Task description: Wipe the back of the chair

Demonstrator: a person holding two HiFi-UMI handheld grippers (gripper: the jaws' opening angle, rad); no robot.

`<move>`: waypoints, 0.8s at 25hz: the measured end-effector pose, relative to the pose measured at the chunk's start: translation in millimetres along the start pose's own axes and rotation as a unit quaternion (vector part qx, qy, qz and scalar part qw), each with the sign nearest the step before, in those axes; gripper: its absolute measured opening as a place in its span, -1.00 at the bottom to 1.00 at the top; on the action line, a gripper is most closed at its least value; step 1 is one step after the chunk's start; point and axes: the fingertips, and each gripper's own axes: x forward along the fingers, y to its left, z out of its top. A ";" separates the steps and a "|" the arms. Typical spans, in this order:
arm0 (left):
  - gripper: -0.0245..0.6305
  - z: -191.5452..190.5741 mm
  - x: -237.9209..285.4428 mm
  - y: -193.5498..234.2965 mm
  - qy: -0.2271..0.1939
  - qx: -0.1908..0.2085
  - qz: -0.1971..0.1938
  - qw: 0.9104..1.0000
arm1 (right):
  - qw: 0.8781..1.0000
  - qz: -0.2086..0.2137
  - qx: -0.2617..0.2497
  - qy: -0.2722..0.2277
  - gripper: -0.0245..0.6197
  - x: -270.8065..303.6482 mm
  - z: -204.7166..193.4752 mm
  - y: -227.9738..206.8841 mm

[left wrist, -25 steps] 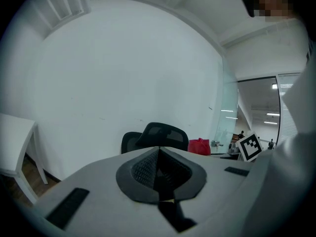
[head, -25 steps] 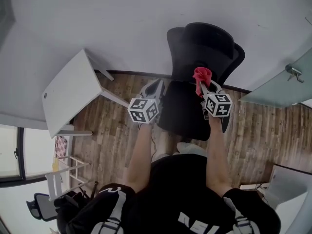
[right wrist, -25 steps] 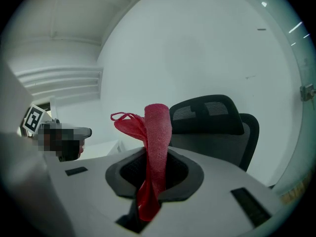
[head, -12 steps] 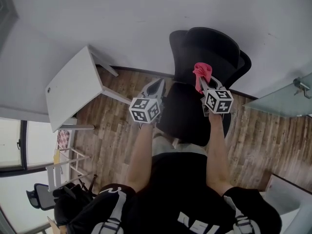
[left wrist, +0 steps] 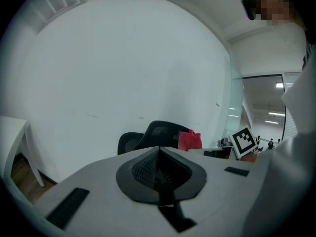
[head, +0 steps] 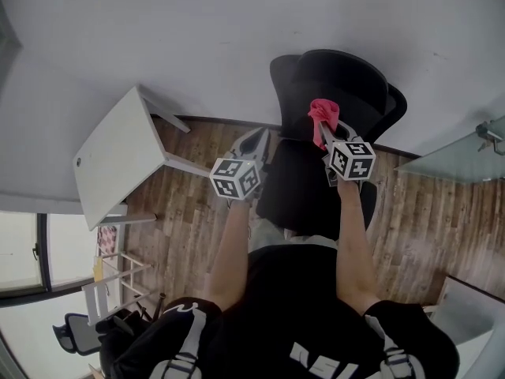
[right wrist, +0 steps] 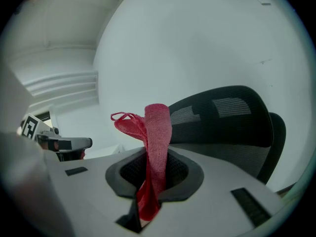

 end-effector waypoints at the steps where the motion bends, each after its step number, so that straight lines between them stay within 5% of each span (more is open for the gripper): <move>1: -0.85 1.7 3.9 1.8 0.001 0.000 -0.004 1.000 | 1.000 -0.002 -0.002 0.000 -0.71 2.5 2.7 -0.4; 20: -0.85 61.5 62.2 81.3 -0.004 0.004 -0.053 0.999 | 0.997 -0.074 -0.014 -0.012 -0.71 101.7 56.8 -15.4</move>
